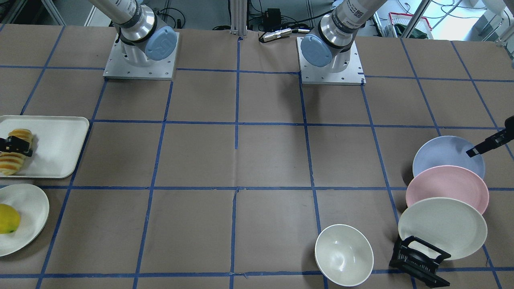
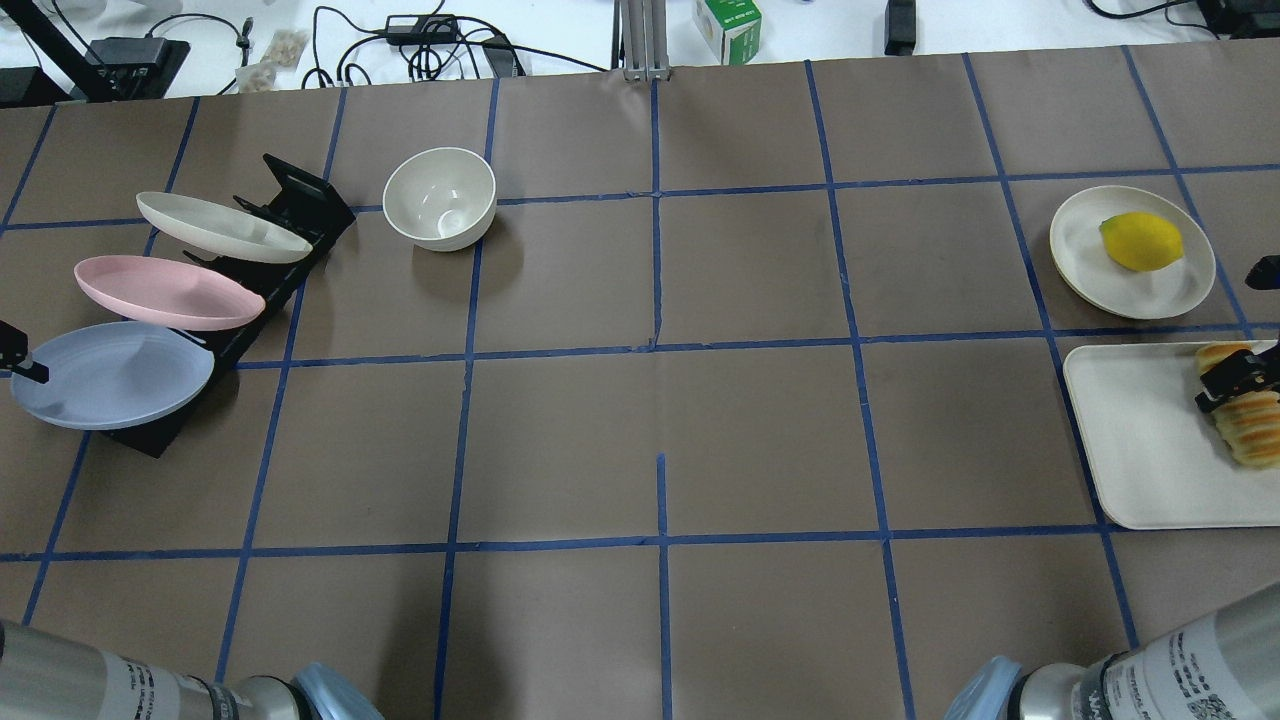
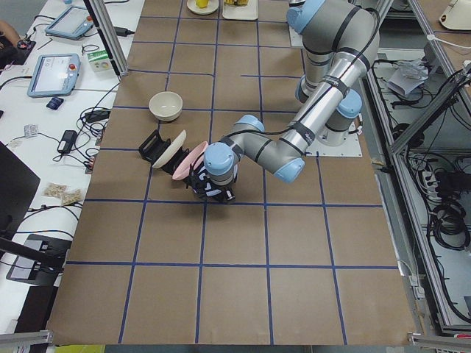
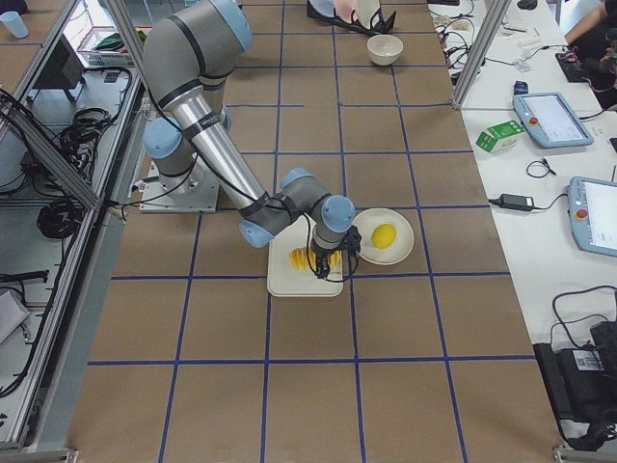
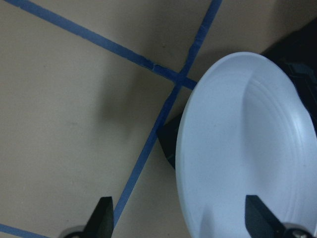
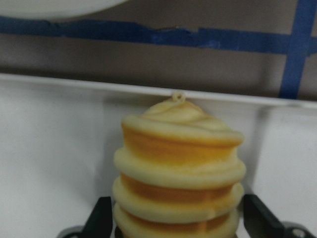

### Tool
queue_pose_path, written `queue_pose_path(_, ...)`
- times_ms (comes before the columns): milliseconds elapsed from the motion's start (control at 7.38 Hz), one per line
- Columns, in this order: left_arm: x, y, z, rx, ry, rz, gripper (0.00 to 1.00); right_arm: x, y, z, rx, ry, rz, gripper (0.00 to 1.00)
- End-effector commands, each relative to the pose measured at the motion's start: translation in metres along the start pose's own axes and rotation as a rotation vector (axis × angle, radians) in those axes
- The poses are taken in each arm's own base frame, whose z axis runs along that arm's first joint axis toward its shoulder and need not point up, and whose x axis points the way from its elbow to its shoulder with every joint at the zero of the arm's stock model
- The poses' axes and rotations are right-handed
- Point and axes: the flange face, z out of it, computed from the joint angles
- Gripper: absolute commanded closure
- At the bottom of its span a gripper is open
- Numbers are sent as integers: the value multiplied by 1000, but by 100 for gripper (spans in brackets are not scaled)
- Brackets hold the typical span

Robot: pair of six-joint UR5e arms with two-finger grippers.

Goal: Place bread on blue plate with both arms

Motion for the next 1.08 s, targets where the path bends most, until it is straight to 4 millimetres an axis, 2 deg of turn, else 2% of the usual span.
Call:
queue_pose_path(0, 2, -2, -3, -9, -19, 13, 92, 0, 0, -2, -2, -2, -18, 65)
queue_pose_path(135, 2, 0, -4, -24, -34, 16, 100, -1, 0, -1, -1, -7, -18, 66)
queue_pose_path(271, 4, 5, -5, -63, -21, 15, 100, -1, 0, -2, 2, -3, -15, 61)
queue_pose_path(542, 2, 4, -22, -61, -83, 55, 100, -1, -4, -12, 11, 14, -11, 62)
queue_pose_path(677, 2, 7, -41, -46, -125, 73, 100, -3, -2, -30, 31, 39, -9, 62)
queue_pose_path(948, 4, 20, -76, -111, -160, 76, 100, -22, -4, -59, 43, 55, -28, 62)
